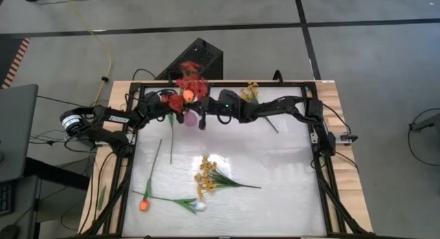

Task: Sort flowers into vase by color
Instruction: Put the top orange tulip into the pink vase

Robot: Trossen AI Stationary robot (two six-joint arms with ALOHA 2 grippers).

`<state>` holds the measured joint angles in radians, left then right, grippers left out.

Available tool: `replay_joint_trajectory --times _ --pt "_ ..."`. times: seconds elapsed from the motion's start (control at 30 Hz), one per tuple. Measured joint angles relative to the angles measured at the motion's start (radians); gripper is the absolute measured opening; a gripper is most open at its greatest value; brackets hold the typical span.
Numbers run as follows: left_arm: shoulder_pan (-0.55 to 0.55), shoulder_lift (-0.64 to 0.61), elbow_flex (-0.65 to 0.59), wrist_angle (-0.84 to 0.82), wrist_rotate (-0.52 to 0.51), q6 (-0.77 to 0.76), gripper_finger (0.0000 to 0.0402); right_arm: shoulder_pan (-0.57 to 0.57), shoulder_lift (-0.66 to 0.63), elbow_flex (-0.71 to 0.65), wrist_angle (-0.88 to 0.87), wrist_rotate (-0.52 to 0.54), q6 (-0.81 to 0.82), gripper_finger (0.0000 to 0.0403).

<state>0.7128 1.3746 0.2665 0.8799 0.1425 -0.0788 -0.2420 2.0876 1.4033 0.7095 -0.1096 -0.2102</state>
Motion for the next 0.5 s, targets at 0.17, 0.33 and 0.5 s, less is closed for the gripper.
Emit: replay_joint_trajectory --times 0.17,0.33,0.5 --pt "0.000 0.000 0.000 0.001 0.002 0.008 0.0134 -0.022 0.034 -0.001 -0.045 0.000 0.037 0.0022" --pt "0.000 0.000 0.000 0.001 0.003 0.007 0.0134 -0.041 0.063 0.000 -0.061 -0.019 0.070 0.0040" --pt "0.000 0.000 0.000 -0.002 0.006 0.003 0.0134 -0.049 0.055 0.000 -0.110 -0.050 0.072 0.0059"
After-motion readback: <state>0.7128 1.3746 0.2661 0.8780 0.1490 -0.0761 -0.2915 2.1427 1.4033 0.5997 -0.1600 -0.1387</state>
